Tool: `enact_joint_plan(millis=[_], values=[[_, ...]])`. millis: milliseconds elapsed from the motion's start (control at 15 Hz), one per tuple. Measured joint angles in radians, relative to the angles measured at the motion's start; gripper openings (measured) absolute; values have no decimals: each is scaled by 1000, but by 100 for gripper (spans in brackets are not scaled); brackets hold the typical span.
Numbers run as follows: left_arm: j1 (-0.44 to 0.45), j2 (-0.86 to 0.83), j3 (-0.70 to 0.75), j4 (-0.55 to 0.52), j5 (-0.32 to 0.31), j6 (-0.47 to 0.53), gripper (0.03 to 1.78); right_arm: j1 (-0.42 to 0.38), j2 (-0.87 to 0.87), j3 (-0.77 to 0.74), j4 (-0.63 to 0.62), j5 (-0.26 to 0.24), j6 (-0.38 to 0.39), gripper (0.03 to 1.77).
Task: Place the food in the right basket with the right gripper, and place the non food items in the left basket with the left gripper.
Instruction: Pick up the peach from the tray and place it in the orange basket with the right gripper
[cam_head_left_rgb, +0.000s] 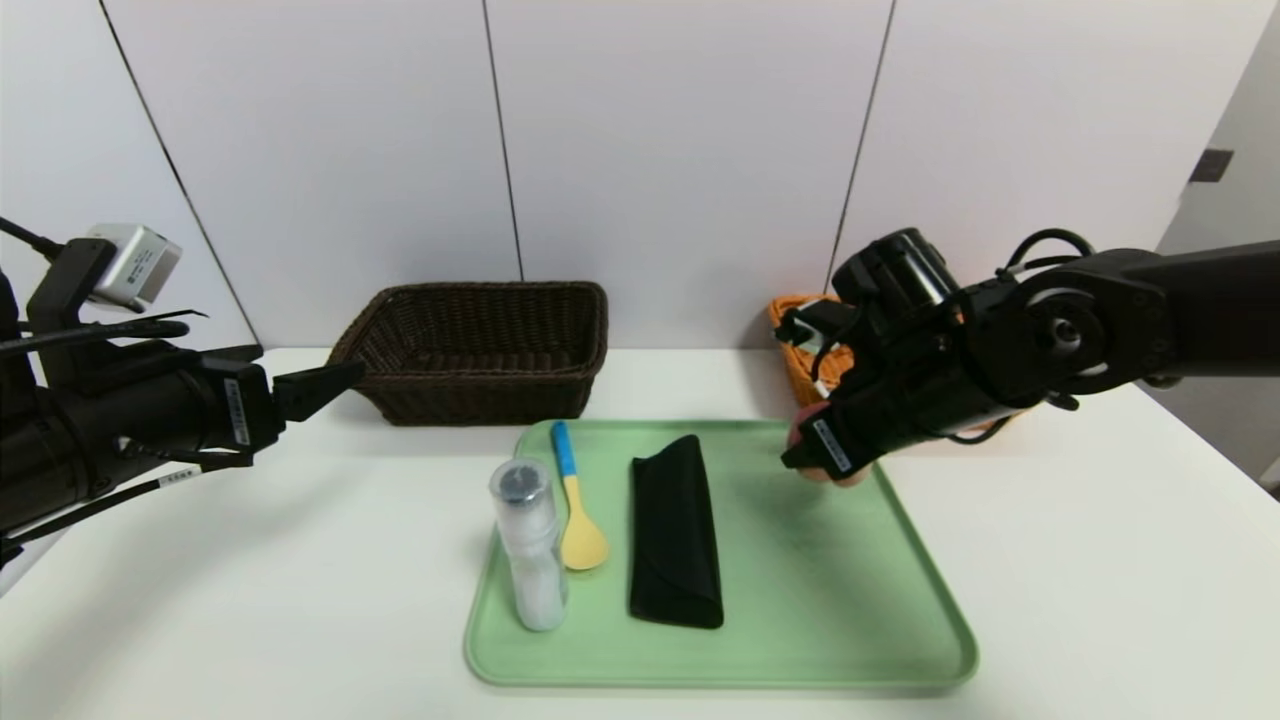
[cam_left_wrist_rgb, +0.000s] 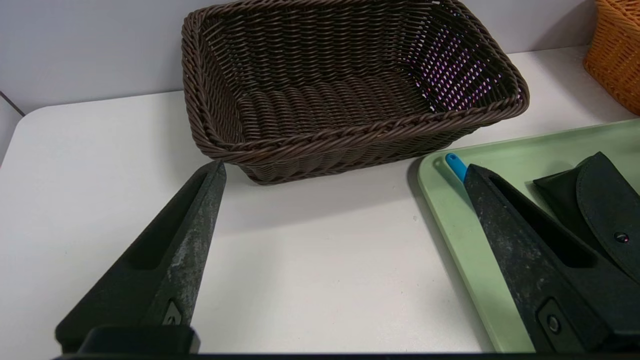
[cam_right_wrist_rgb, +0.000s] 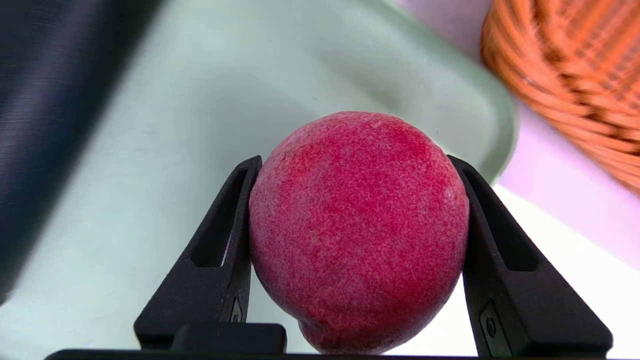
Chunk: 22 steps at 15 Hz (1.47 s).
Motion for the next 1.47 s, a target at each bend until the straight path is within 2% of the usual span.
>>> enact_joint_plan(millis=[200, 333, 600, 933, 1200, 1467], values=[[-1, 0, 1, 0, 0, 0, 169, 42, -73, -36, -8, 1, 1, 112], [-1, 0, 0, -1, 0, 0, 169, 32, -97, -101, -7, 2, 4, 112], [-1, 16, -6, -2, 2, 0, 169, -82, -75, -259, -1, 3, 4, 112], [-1, 33, -11, -3, 2, -1, 169, -201, 55, -447, 3, 0, 1, 112], [-1, 35, -12, -1, 0, -1, 169, -266, 161, -485, 2, -8, 1, 111], [-1, 32, -11, -1, 1, 0, 169, -280, 227, -471, 1, -6, -3, 111]])
